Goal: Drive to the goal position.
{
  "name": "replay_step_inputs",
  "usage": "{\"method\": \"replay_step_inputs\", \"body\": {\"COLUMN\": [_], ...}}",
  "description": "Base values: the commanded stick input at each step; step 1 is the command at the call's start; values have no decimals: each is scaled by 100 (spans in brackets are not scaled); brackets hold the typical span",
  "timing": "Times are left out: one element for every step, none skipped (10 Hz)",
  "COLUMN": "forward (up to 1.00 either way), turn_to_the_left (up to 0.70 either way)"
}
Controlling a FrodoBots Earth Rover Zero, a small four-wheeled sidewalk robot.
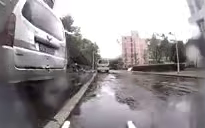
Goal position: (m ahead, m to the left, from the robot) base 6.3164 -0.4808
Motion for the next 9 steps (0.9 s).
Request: {"method": "replay_step_inputs", "body": {"forward": [70,70,70,70,70,70,70,70,70], "turn_to_the_left": [6,14,7,0,0,0,0,0,0]}}
